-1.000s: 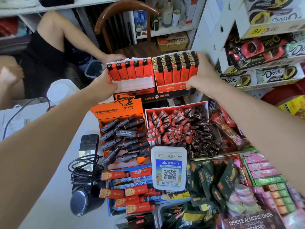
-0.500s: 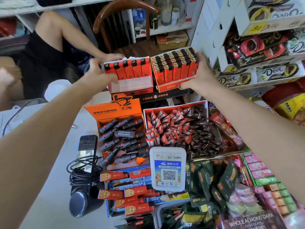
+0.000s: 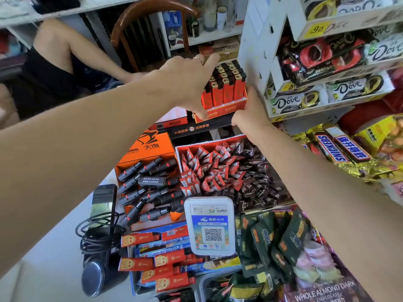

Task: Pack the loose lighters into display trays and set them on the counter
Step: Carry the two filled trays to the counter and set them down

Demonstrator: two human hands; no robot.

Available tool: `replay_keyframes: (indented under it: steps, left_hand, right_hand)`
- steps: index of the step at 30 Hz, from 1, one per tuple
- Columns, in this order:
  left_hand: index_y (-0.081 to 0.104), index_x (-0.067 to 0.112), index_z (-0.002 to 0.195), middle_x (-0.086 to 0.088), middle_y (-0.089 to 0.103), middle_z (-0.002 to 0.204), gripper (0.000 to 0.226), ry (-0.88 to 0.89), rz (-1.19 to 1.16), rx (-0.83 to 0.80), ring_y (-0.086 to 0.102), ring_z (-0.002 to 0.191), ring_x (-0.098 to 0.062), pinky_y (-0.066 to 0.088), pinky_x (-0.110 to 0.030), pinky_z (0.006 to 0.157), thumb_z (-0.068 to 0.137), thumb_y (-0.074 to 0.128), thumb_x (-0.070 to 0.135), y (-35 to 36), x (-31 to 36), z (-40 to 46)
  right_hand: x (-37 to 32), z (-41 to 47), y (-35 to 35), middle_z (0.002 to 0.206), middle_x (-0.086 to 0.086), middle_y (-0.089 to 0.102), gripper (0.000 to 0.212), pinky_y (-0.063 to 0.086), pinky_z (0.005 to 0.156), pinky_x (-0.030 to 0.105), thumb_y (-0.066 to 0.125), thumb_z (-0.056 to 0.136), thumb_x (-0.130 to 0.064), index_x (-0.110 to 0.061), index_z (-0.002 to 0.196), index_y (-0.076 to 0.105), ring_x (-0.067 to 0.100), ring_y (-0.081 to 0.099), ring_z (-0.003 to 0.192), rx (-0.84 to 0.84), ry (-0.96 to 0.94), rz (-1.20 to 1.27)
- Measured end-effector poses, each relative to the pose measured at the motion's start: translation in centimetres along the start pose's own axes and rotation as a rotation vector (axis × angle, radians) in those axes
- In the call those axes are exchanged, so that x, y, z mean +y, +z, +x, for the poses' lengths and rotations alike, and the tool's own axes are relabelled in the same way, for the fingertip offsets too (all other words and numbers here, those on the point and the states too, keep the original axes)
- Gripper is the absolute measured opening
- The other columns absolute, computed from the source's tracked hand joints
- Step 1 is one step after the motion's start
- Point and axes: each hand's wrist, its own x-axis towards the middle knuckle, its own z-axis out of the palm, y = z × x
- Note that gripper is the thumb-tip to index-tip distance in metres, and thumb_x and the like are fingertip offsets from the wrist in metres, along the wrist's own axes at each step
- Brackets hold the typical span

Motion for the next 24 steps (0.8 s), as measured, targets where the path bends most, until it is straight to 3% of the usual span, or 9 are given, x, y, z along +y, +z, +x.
replay_keyframes:
  steps: [3,9,13,17,21,24]
  left_hand:
    - [0.005,0.014,0.157,-0.018,0.053,0.127,0.139,0.007,-0.007,0.013,0.058,0.076,-0.035,0.048,-0.042,0.064,0.059,0.088,0.067,0.4,0.7,0.5]
    - [0.016,0.013,0.150,-0.011,0.049,0.111,0.127,-0.002,-0.172,0.013,0.056,0.080,-0.033,0.054,-0.047,0.069,0.058,0.094,0.053,0.4,0.7,0.9]
    - [0.024,0.011,0.143,-0.010,0.046,0.110,0.117,-0.016,-0.208,-0.001,0.057,0.081,-0.033,0.056,-0.050,0.074,0.059,0.096,0.049,0.5,0.5,0.9]
    - [0.025,0.012,0.142,-0.009,0.043,0.108,0.114,0.001,-0.209,0.018,0.058,0.083,-0.033,0.055,-0.048,0.073,0.059,0.096,0.045,0.9,0.3,1.2]
    - [0.024,0.014,0.141,-0.014,0.047,0.114,0.114,0.015,-0.197,0.006,0.060,0.085,-0.036,0.056,-0.050,0.077,0.058,0.097,0.043,1.2,-0.8,1.4]
    - [0.024,0.016,0.140,-0.016,0.048,0.118,0.113,0.005,-0.211,-0.020,0.061,0.082,-0.036,0.056,-0.052,0.077,0.059,0.097,0.046,1.5,-1.1,1.6]
  right_hand:
    - [0.2,0.2,0.2,0.109,-0.005,0.063,0.075,0.048,0.072,0.019,0.049,0.077,0.019,-0.023,0.139,0.047,0.008,0.060,0.097,0.000,-0.007,0.009]
    - [0.0,-0.1,0.0,0.110,-0.005,0.062,0.074,0.049,0.081,0.022,0.043,0.079,0.018,-0.023,0.140,0.045,0.010,0.058,0.099,-0.005,-0.014,0.002]
    - [-0.2,-0.4,0.0,0.101,-0.011,0.059,0.071,0.046,0.073,0.018,0.041,0.080,0.018,-0.024,0.138,0.047,0.000,0.055,0.091,0.015,-0.002,0.004]
    - [-0.1,-0.3,0.1,0.099,-0.012,0.060,0.068,0.047,0.074,0.018,0.041,0.081,0.017,-0.024,0.134,0.048,0.000,0.055,0.091,0.018,-0.001,0.010]
    - [-0.1,-0.2,0.2,0.103,-0.008,0.063,0.071,0.048,0.056,0.011,0.043,0.080,0.017,-0.024,0.139,0.047,-0.001,0.055,0.082,0.019,0.009,-0.007]
    - [0.0,-0.3,0.2,0.106,-0.009,0.064,0.071,0.051,0.069,0.018,0.042,0.080,0.016,-0.027,0.135,0.048,0.000,0.057,0.088,0.008,-0.007,-0.011]
